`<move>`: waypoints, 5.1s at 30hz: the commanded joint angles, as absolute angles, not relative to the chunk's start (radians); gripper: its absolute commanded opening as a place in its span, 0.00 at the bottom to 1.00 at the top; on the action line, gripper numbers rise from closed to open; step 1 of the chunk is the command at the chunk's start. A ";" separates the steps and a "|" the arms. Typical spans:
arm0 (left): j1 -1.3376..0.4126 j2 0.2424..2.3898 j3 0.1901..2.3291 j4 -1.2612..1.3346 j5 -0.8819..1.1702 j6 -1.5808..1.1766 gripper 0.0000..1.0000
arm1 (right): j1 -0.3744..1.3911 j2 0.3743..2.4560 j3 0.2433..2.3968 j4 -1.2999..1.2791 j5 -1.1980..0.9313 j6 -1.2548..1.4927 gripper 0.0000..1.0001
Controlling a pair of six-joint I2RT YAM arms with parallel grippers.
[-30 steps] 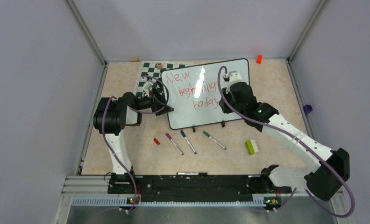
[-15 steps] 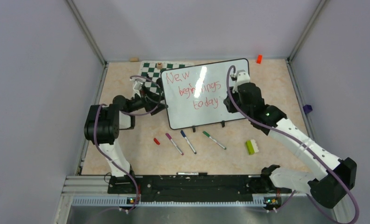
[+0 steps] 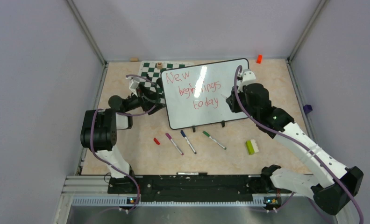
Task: Write a sentence on the whiteboard
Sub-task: Pick up the pen cap from the center of the board, then insert the pen cap into the whiteboard marker.
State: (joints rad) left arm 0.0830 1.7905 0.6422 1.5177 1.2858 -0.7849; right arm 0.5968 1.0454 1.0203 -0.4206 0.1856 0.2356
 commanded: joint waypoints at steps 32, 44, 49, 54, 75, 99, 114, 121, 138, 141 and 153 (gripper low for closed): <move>0.053 0.542 0.490 -0.283 -0.024 -0.651 0.98 | 0.574 0.994 1.064 -0.467 0.133 0.208 0.00; -0.086 0.948 0.621 -0.589 0.043 -0.970 0.85 | 0.574 0.946 1.043 -0.496 0.159 0.215 0.00; -0.177 1.016 0.646 -0.629 -0.024 -1.039 0.79 | 0.574 0.954 1.030 -0.484 0.155 0.224 0.00; -0.225 1.150 0.681 -0.662 -0.082 -1.067 0.55 | 0.574 0.960 1.022 -0.474 0.148 0.233 0.00; -0.288 1.403 0.766 -0.696 -0.075 -1.135 0.55 | 0.574 0.955 1.021 -0.458 0.164 0.242 0.00; -0.314 1.126 0.769 -0.602 0.135 -1.344 0.00 | 0.661 0.730 0.635 0.048 -0.078 0.407 0.00; -0.315 1.006 0.719 -0.314 0.327 -1.624 0.00 | 1.033 1.031 0.670 0.301 0.155 0.343 0.00; -0.314 0.967 0.719 -0.305 0.332 -1.641 0.00 | 1.036 1.099 0.709 0.324 0.136 0.327 0.00; -0.314 0.940 0.693 -0.304 0.319 -1.655 0.00 | 1.049 1.154 0.749 0.330 0.090 0.328 0.00; -0.314 0.940 0.686 -0.297 0.323 -1.661 0.00 | 1.048 1.156 0.750 0.326 0.086 0.328 0.00; -0.314 0.943 0.682 -0.287 0.325 -1.669 0.00 | 1.049 1.175 0.766 0.338 0.085 0.327 0.00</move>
State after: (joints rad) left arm -0.3130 0.9573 0.6922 -0.3347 0.3218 -1.6558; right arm 1.0344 1.1679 0.7116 0.2890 0.0952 0.3336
